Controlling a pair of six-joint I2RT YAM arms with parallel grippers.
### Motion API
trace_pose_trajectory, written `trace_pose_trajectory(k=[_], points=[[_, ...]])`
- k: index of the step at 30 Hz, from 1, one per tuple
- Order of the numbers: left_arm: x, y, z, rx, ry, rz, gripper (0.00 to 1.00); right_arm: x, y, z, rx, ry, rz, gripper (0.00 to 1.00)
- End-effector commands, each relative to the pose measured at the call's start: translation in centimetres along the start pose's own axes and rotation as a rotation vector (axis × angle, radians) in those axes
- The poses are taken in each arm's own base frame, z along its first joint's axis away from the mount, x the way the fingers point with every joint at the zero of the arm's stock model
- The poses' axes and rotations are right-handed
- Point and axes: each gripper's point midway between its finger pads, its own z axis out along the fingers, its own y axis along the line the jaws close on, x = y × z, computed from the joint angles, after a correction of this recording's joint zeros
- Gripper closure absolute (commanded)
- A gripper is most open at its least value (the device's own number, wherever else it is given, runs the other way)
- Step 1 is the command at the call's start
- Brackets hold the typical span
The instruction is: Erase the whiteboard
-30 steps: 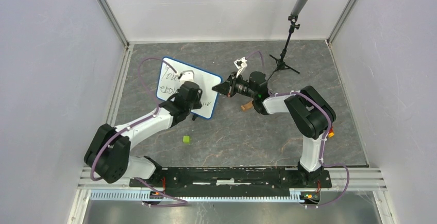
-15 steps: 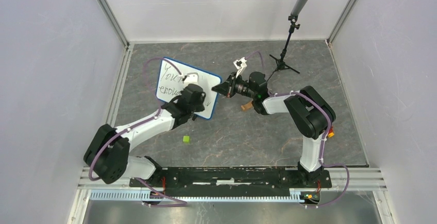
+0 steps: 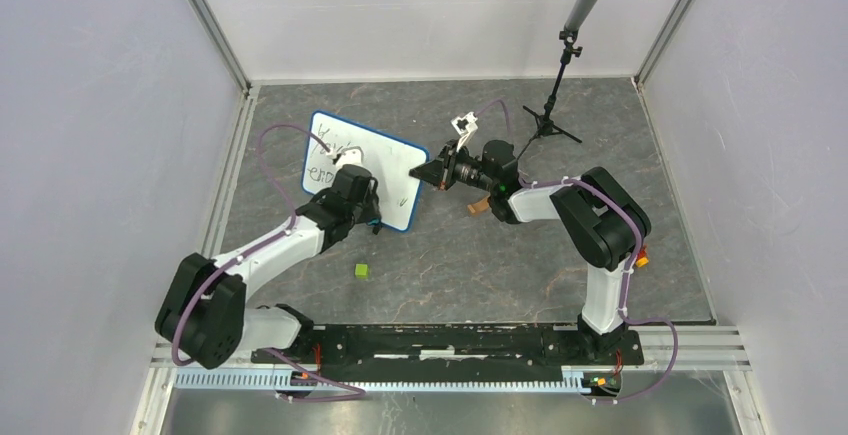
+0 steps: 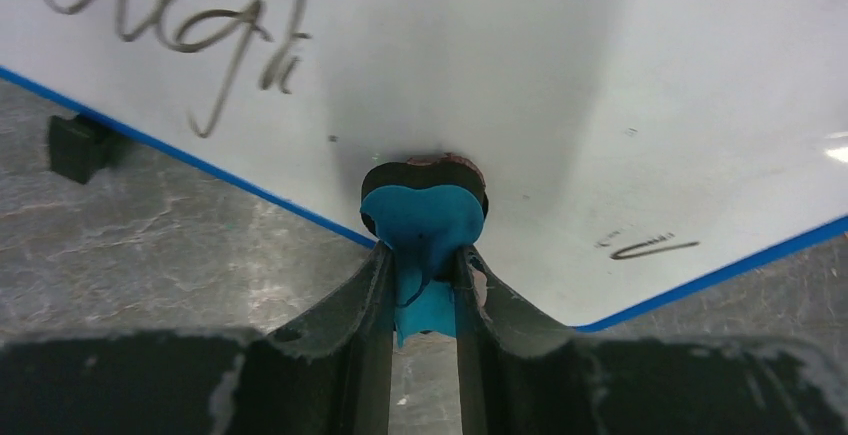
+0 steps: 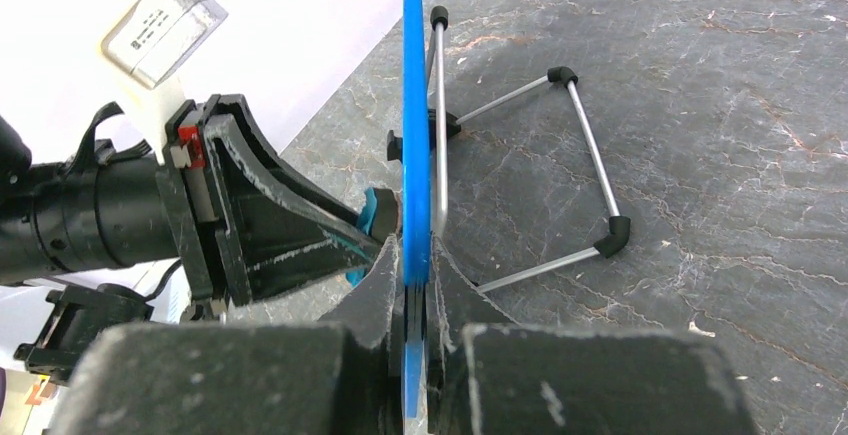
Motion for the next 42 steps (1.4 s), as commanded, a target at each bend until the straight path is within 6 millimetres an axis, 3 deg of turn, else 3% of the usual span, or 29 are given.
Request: trace_pose_trajectory(k=[1, 6, 11, 16, 23, 27, 33, 38, 42], points=[[-1.1, -4.4, -0.1, 0.106, -0.013, 0.033, 0.85, -0.4, 0.5, 0.2, -0.037, -0.021, -0.076, 1.00], [-0.5, -8.7, -0.4, 0.181, 0.003, 0.113, 0.85, -0.4, 0.4, 0.2, -0.036, -0.021, -0.077, 1.00], [-2.0, -10.0, -1.3, 0.232, -0.050, 0.113, 0.85, -0.5, 0.5, 0.2, -0.036, -0.022, -0.079, 1.00], [-2.3, -7.1, -0.9, 0.144, -0.052, 0.095, 0.84, -0.4, 0.5, 0.2, -0.038, -0.021, -0.077, 1.00], [-2.8, -0.1, 0.2, 0.030, -0.016, -0.066, 0.83, -0.4, 0.6, 0.2, -0.042, -0.020, -0.073, 1.00], [-3.3, 0.8, 0.3, 0.016, -0.002, -0.055, 0.83, -0.4, 0.6, 0.2, -0.043, -0.020, -0.073, 1.00], [-2.3, -1.7, 0.6, 0.086, 0.039, -0.024, 0.84, -0.3, 0.5, 0.2, -0.043, -0.018, -0.070, 1.00], [-0.8, -6.4, 0.5, 0.157, 0.068, 0.068, 0.84, -0.3, 0.5, 0.3, -0.044, -0.017, -0.069, 1.00], [-1.0, -9.9, 0.0, 0.226, 0.046, 0.139, 0.84, -0.2, 0.5, 0.2, -0.044, -0.016, -0.069, 1.00]])
